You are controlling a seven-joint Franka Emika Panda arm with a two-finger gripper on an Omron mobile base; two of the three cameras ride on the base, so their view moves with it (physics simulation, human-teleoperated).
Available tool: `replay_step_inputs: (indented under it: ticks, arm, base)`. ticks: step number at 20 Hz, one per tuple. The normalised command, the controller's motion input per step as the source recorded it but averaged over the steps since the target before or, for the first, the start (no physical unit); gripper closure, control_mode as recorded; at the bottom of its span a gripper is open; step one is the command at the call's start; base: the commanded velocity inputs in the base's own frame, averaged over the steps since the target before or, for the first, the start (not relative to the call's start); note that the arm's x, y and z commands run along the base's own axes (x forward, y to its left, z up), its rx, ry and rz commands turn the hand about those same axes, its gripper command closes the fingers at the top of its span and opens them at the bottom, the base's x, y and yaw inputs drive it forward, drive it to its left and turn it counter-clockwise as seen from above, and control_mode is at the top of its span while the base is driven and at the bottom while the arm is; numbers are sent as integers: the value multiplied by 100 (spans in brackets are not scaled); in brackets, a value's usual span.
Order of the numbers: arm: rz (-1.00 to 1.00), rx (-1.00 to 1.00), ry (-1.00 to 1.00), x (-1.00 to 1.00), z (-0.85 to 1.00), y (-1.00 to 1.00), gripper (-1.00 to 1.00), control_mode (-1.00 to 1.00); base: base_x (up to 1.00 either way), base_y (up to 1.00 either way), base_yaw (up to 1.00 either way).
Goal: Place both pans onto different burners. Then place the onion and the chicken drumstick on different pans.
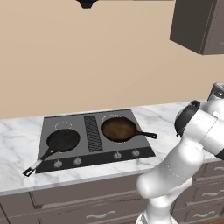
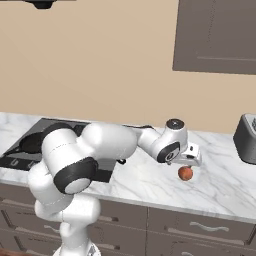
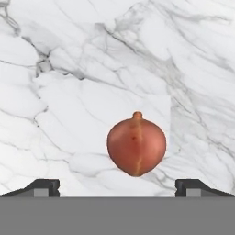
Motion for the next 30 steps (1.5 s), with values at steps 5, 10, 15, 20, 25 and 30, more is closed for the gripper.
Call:
replay_step_inputs:
  ticks: [5,10,15,20,25,30]
  arm:
    - [0,0,2,1,-18,-11,-100,-100]
    - [0,0,3,1,-20,-7,-100,-100]
    - [0,0,2,9,-19,-6,-100,-100]
    - [0,0,1,16,-16,-6,-100,-100]
    - [0,0,0,14,-15,-9,-100,-100]
    - [0,0,0,13,-18,-6,-100,-100]
  base:
    - [0,0,0]
    - [0,0,0]
    - [0,0,0]
    - [0,0,0]
    - [0,0,0]
    - [0,0,0]
